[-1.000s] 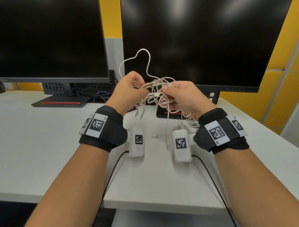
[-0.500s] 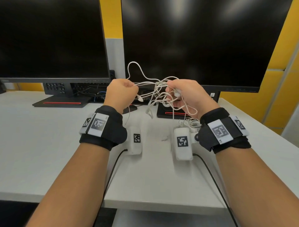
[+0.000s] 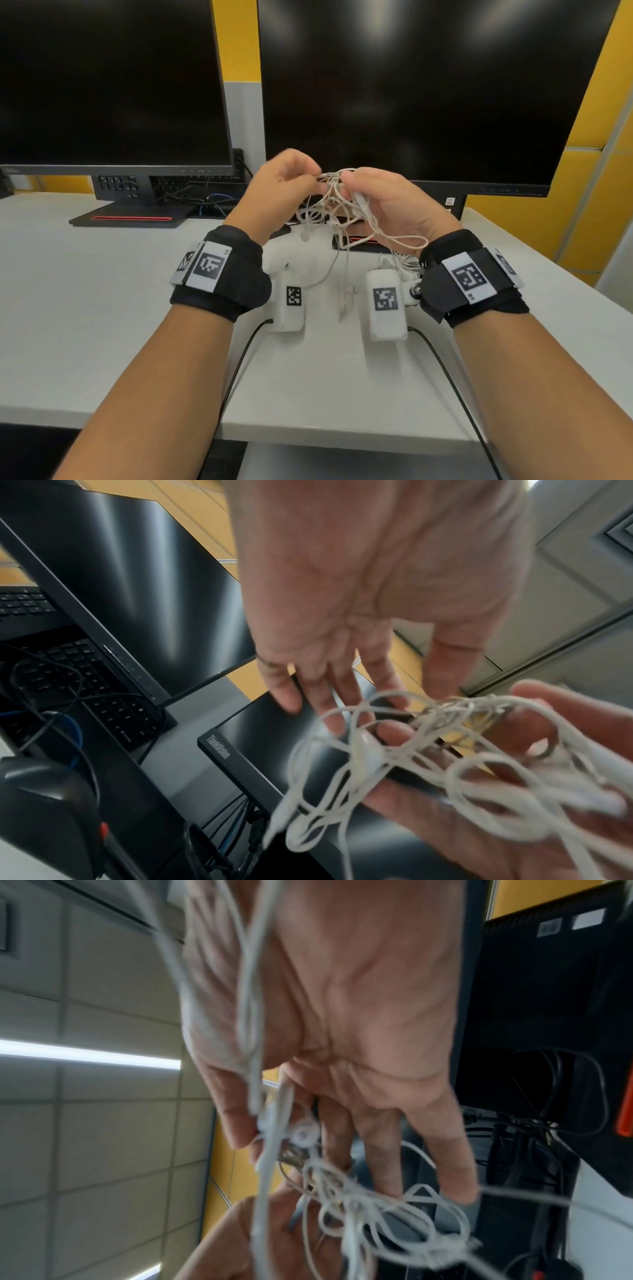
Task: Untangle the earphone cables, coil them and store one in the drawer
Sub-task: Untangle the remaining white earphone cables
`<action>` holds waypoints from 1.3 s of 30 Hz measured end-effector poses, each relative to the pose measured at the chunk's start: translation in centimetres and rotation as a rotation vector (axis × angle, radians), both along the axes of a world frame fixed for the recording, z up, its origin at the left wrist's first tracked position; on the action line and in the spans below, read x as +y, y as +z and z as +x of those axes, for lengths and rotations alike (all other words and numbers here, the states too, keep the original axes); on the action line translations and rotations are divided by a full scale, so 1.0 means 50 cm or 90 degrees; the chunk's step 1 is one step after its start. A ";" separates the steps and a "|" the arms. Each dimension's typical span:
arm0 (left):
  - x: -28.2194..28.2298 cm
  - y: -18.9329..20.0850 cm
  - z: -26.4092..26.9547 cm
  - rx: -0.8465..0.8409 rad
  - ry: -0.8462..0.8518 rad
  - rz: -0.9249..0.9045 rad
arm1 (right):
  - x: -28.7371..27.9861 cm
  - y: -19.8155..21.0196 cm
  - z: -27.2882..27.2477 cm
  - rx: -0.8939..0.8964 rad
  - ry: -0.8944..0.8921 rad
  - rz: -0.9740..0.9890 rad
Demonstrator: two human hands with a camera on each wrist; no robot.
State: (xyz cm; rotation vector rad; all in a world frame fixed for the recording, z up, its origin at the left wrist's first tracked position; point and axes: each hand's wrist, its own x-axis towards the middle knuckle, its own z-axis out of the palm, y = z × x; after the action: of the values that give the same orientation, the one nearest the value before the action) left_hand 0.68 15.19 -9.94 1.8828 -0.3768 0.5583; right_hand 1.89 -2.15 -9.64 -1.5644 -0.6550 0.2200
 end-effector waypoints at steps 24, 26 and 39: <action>-0.008 -0.001 -0.002 0.008 0.016 0.147 | 0.010 -0.020 0.010 -0.163 -0.118 -0.084; -0.007 -0.004 0.002 0.042 0.030 0.166 | 0.011 -0.020 0.010 -0.166 -0.086 -0.111; -0.001 -0.004 -0.004 0.125 -0.017 0.019 | 0.018 -0.024 0.013 -0.176 -0.082 -0.189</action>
State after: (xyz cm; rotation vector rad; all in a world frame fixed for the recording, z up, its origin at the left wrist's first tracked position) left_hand 0.46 15.16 -10.14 1.9383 -0.2822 0.3466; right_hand 2.56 -1.23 -10.86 -1.9366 -0.7570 0.0011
